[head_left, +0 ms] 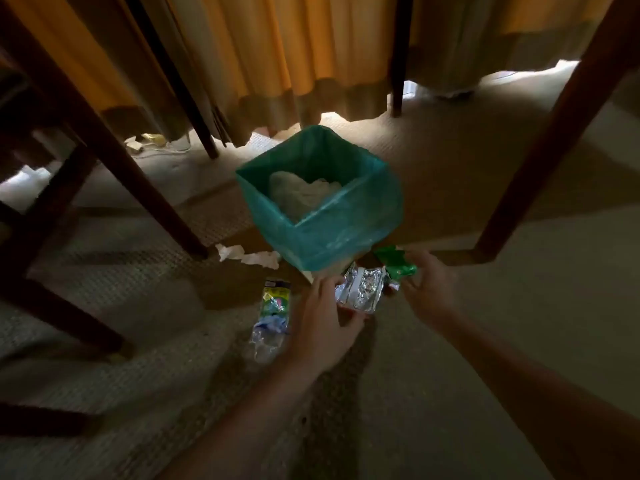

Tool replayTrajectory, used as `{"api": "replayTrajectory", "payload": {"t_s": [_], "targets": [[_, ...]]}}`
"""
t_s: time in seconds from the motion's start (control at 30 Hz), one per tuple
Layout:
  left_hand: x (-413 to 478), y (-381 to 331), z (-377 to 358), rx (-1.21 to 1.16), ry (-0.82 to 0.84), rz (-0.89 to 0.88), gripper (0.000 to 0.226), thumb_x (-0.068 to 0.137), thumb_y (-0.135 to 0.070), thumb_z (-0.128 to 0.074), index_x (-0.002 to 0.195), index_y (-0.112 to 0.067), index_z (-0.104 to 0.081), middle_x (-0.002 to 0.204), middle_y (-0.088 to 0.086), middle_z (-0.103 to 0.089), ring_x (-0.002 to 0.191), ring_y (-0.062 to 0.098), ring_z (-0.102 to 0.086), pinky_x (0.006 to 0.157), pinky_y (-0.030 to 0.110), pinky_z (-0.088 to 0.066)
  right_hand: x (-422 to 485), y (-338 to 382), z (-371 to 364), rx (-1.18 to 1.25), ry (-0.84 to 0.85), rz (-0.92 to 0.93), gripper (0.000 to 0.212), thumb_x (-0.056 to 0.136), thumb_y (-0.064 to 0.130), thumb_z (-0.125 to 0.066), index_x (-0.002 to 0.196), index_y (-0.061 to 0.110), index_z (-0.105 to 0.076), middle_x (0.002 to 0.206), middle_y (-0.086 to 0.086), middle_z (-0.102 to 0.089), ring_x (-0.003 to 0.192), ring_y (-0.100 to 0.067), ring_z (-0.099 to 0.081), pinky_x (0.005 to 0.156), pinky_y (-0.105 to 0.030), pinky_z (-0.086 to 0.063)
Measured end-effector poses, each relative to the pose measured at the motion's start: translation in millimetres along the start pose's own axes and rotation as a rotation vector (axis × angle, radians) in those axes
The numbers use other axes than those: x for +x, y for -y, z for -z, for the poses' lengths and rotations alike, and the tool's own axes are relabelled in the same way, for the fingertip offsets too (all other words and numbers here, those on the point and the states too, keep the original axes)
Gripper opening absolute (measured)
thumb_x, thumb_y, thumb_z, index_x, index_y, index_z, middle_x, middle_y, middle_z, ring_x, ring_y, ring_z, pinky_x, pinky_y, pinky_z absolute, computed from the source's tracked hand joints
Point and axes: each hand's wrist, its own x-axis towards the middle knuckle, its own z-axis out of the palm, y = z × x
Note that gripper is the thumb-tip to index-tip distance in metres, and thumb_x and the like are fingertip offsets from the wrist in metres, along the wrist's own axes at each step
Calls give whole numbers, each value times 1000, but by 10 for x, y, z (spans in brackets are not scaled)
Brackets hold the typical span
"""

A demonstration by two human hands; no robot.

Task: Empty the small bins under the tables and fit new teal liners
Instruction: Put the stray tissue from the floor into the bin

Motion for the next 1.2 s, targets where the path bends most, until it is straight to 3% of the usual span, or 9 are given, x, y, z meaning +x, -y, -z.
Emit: {"api": "replayTrajectory", "payload": {"t_s": [0.27,0.37,0.43,0.6,0.73,0.83,0.97,1.1,1.2], "targets": [[474,154,-740,296,154,11,71,82,-47,-67,141,-21,-37,140,0,-41,128,24,-46,101,41,-44,725,-481,-272,-306,315,-77,59,93,20,-64,148,17,-42,149,-17,-42,134,-37,-44,108,-50,-42],[717,274,-920,454,306,-28,100,75,-45,-74,154,-22,-18,162,5,-15,143,33,-27,112,51,-33,1072,-691,-478,-500,499,78,93,88,23,-69,157,36,-8,167,-11,-11,150,-40,-16,115,-60,-30],[884,308,-1024,519,329,-70,109,72,-46,-77,157,-24,-12,165,5,0,146,38,-20,113,56,-29,1129,-816,-616,-612,607,123,93,91,26,-65,157,43,0,167,-7,6,150,-43,-10,115,-61,-28],[1105,281,-1246,422,395,-36,113,72,-48,-78,158,-33,-5,166,3,2,145,45,-17,111,59,-31,940,-952,-796,-847,372,343,55,99,49,-41,151,33,-34,163,-12,-23,144,-42,-24,110,-52,-33],[1142,242,-1325,456,424,-58,110,83,-42,-72,160,-30,6,161,8,-16,141,40,-27,109,53,-37,1057,-819,-792,-846,405,323,49,93,39,-61,140,30,-51,143,-12,-47,125,-36,-49,99,-46,-49],[1064,172,-1332,386,455,54,92,88,-28,-69,159,-16,-13,154,10,-31,137,36,-37,102,46,-42,976,-734,-825,-731,327,288,26,101,25,-48,121,22,-64,126,-9,-55,110,-28,-56,89,-41,-54],[775,78,-1270,385,440,86,38,97,-13,-58,132,-9,-46,131,17,-54,112,34,-57,82,42,-46,697,-754,-828,-611,343,227,24,99,17,-48,116,13,-64,120,-8,-57,102,-24,-60,82,-39,-55],[593,116,-965,423,492,-4,15,92,-16,-61,106,-11,-66,110,15,-64,102,34,-62,78,42,-50,445,-875,-826,-455,487,114,30,99,17,-48,128,13,-52,114,-13,-65,101,-31,-67,82,-41,-56],[563,119,-472,511,443,-141,14,92,-19,-61,100,-10,-68,115,11,-53,109,29,-50,84,40,-45,233,-811,-743,-428,594,12,40,100,10,-44,140,14,-39,103,-9,-66,90,-24,-67,75,-38,-55]]}}
